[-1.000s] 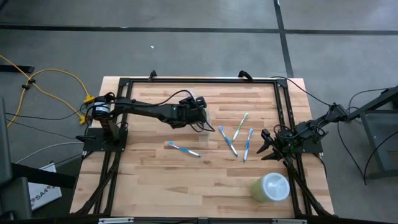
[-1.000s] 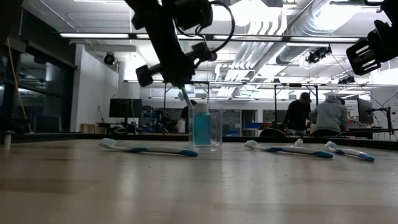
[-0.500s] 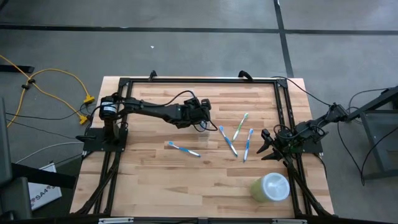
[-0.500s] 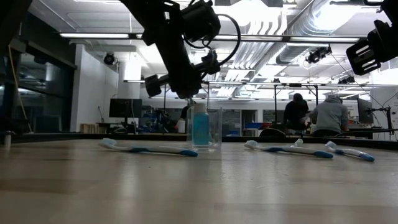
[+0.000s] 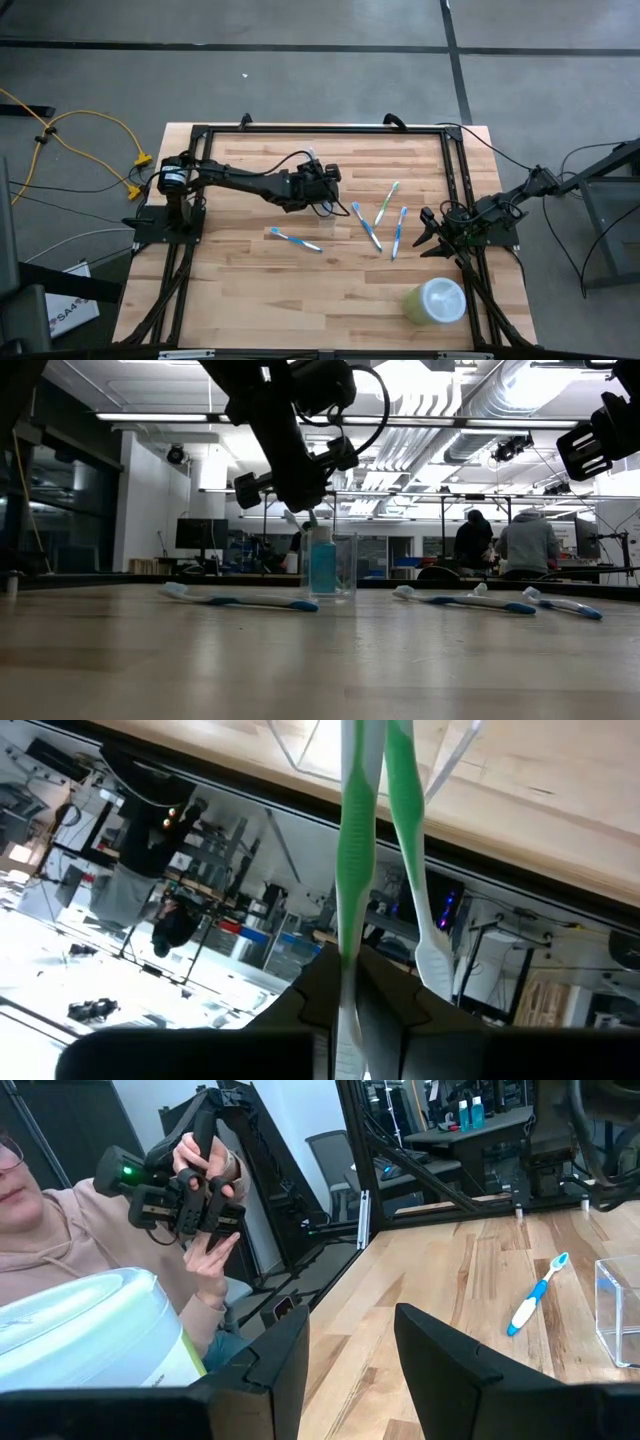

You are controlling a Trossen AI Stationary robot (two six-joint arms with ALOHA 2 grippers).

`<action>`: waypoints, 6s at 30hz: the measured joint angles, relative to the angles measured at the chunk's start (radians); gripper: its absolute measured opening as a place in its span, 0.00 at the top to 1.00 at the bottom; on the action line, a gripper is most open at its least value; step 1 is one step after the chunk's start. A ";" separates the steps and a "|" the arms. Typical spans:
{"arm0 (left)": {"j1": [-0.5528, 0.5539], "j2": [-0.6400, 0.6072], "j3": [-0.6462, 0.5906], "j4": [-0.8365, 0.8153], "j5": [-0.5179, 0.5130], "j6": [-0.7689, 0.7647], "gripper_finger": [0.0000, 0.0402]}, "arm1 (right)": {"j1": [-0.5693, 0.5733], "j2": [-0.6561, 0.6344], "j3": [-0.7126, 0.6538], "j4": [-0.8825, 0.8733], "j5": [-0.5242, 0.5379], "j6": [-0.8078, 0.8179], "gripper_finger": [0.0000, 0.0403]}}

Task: Pick & Place toothbrushing station
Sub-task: Put the bottom green toothbrush into the transparent organizer, then put the left blue toothbrush into the transparent organizer

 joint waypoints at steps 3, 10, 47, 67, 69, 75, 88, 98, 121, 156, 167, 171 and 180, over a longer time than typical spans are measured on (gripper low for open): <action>-0.002 -0.001 0.000 -0.001 0.000 -0.004 0.95 | 0.000 0.000 0.000 0.000 0.000 0.000 0.65; -0.002 -0.002 0.000 0.000 0.001 -0.023 0.94 | 0.000 0.000 0.000 0.000 0.000 0.000 0.65; -0.074 -0.004 0.002 0.054 -0.014 -0.021 0.79 | 0.000 0.000 0.000 0.000 0.000 0.000 0.65; -0.165 -0.063 0.002 0.158 -0.172 -0.649 0.79 | 0.000 0.000 0.000 -0.001 0.000 0.000 0.65; -0.178 -0.079 0.002 0.158 -0.173 -0.760 0.79 | 0.000 0.000 0.000 -0.001 0.000 0.000 0.65; -0.231 -0.103 0.002 0.100 -0.316 -1.179 0.79 | 0.000 0.000 0.000 -0.001 0.000 0.000 0.65; -0.409 -0.103 0.001 -0.033 -0.313 -1.838 0.79 | 0.000 0.000 0.000 -0.001 0.000 0.000 0.65; -0.381 -0.174 0.000 -0.462 0.226 -2.499 0.79 | 0.000 0.000 0.000 0.000 0.000 0.000 0.65; -0.357 -0.628 -0.378 -0.376 0.532 -2.408 0.79 | 0.000 0.000 0.000 0.001 0.000 0.000 0.65; -0.310 -0.425 -0.541 0.059 0.846 -1.963 0.79 | 0.000 0.000 0.000 0.000 0.000 0.000 0.65; -0.236 -0.336 -0.541 0.139 0.916 -1.850 0.67 | 0.000 0.000 0.000 0.001 0.000 0.000 0.65; -0.218 -0.306 -0.540 0.171 0.943 -1.814 0.67 | 0.000 0.000 0.000 0.002 0.000 0.000 0.65; -0.206 -0.248 -0.539 0.183 0.952 -1.799 0.67 | 0.000 0.000 0.000 0.002 0.000 0.000 0.65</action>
